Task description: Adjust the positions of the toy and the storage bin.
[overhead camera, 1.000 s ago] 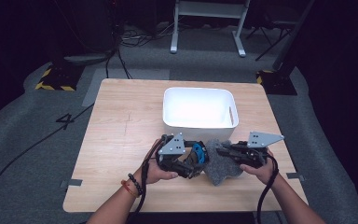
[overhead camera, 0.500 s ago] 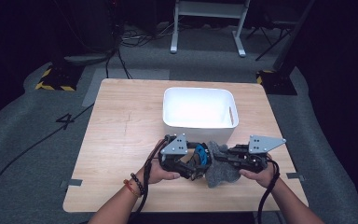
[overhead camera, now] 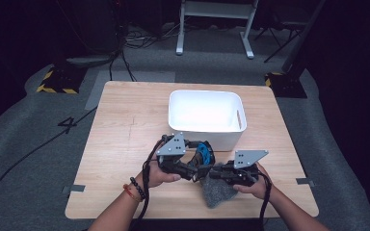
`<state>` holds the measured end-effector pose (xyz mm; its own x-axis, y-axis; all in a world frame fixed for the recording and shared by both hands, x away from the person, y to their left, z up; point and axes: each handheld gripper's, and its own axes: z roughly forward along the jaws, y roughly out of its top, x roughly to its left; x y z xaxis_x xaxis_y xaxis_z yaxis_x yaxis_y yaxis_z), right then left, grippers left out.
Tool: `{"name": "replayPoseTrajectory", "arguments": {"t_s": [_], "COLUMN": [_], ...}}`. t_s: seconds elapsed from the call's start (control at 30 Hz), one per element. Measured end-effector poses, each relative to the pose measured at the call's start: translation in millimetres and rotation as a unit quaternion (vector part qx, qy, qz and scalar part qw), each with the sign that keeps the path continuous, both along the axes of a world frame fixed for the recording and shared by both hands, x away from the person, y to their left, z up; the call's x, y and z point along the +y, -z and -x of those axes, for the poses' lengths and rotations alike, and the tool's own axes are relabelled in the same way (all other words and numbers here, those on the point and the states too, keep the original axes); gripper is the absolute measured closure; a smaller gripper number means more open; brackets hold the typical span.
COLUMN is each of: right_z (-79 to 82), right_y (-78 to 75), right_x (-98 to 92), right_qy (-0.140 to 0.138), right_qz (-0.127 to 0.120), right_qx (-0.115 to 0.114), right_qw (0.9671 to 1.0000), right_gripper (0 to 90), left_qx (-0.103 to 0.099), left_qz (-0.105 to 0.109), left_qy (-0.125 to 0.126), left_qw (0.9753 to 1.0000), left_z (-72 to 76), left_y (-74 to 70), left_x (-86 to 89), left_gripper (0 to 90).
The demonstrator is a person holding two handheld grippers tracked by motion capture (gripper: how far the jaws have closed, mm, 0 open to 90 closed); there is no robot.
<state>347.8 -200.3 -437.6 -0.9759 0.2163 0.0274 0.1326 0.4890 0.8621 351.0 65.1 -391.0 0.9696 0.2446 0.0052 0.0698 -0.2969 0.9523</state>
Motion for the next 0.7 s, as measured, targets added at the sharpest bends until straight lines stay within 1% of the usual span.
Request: {"name": "replayPoseTrajectory", "arguments": {"t_s": [0.03, 0.07, 0.17, 0.23, 0.3, 0.33, 0.4, 0.47, 0.53, 0.57, 0.63, 0.7], "right_z": [-0.7, -1.5, -4.0, -6.5, -10.0, -12.0, -16.1, -17.1, -14.9, -12.8, -7.8, -2.7], "right_y": [3.0, 7.2, 13.9, 17.2, 19.9, 19.5, 13.2, 4.2, -8.6, -15.4, -28.5, -40.1], "right_x": [1.8, 4.6, 7.3, 7.1, 5.6, 3.8, -3.1, -9.6, -17.2, -21.1, -28.1, -35.0], "right_qy": [0.000, 0.001, 0.005, 0.010, 0.021, 0.030, 0.046, 0.055, 0.063, 0.063, 0.064, 0.063], "right_qz": [0.007, 0.020, 0.040, 0.051, 0.063, 0.065, 0.049, 0.027, -0.002, -0.018, -0.049, -0.080], "right_qx": [0.003, 0.003, 0.005, 0.009, 0.010, 0.007, 0.003, -0.007, -0.022, -0.028, -0.046, -0.055], "right_qw": [1.0000, 0.9998, 0.9992, 0.9986, 0.9977, 0.9974, 0.9978, 0.9981, 0.9978, 0.9975, 0.9957, 0.9933], "right_gripper": [79.1, 79.1, 79.1, 79.1, 79.1, 79.1, 79.1, 79.1, 79.1, 79.1, 79.1, 79.1], "left_qx": [0.000, -0.001, -0.001, 0.003, 0.008, 0.008, 0.012, 0.014, 0.019, 0.021, 0.026, 0.030], "left_qz": [0.001, 0.002, 0.010, 0.016, 0.019, 0.014, 0.010, 0.005, -0.001, -0.004, -0.010, -0.016], "left_qy": [0.000, 0.000, 0.001, 0.008, 0.018, 0.024, 0.034, 0.037, 0.041, 0.043, 0.047, 0.053], "left_qw": [1.0000, 1.0000, 0.9999, 0.9998, 0.9996, 0.9996, 0.9993, 0.9992, 0.9990, 0.9989, 0.9985, 0.9980], "left_z": [0.4, 0.3, 0.4, 0.3, 0.9, 1.7, 2.9, 3.8, 3.5, 3.0, 2.2, 1.6], "left_y": [-0.7, -1.0, -2.6, -3.3, -2.7, -2.2, 0.0, 2.6, 5.5, 7.3, 10.7, 13.8], "left_x": [1.2, 2.0, 6.3, 8.8, 9.1, 8.2, 5.4, 1.8, -2.1, -3.9, -7.6, -11.2], "left_gripper": [26.0, 26.0, 26.0, 26.0, 26.0, 26.0, 26.0, 26.0, 26.0, 26.0, 26.0, 26.0]}}
